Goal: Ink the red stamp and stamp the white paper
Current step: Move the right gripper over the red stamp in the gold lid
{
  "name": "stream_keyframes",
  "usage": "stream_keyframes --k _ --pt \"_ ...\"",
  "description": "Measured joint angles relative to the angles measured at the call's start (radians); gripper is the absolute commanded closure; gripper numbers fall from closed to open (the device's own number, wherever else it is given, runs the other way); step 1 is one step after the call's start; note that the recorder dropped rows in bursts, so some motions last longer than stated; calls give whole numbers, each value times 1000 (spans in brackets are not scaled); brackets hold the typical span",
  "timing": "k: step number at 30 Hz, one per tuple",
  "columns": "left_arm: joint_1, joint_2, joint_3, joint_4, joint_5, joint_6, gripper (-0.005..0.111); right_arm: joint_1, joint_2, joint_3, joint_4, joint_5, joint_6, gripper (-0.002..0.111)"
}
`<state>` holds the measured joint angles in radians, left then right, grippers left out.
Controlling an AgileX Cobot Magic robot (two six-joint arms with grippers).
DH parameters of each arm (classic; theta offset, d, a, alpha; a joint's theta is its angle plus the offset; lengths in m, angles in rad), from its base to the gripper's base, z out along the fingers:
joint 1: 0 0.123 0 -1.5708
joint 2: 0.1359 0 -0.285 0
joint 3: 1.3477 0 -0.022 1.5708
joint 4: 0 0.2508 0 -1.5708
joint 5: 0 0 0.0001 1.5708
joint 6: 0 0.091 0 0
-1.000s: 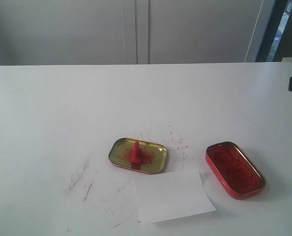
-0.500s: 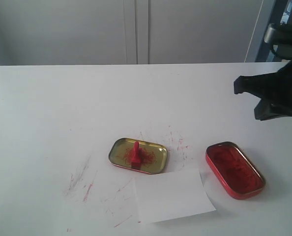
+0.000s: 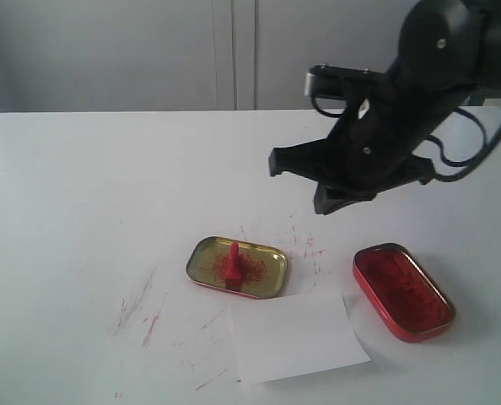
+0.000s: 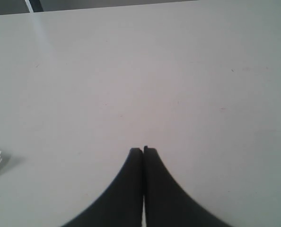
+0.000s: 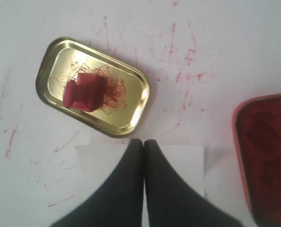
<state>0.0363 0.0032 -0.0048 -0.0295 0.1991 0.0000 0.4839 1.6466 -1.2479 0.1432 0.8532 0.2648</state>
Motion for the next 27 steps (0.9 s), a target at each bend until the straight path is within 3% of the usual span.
stream_keyframes --k 11,24,27 --pt "0 0 0 0 0 0 107 156 249 -222 -2 8 130 108" --pt "0 0 0 0 0 0 107 204 391 -396 -175 115 456 108" --pt "0 0 0 0 0 0 107 205 392 -396 -177 119 467 101"
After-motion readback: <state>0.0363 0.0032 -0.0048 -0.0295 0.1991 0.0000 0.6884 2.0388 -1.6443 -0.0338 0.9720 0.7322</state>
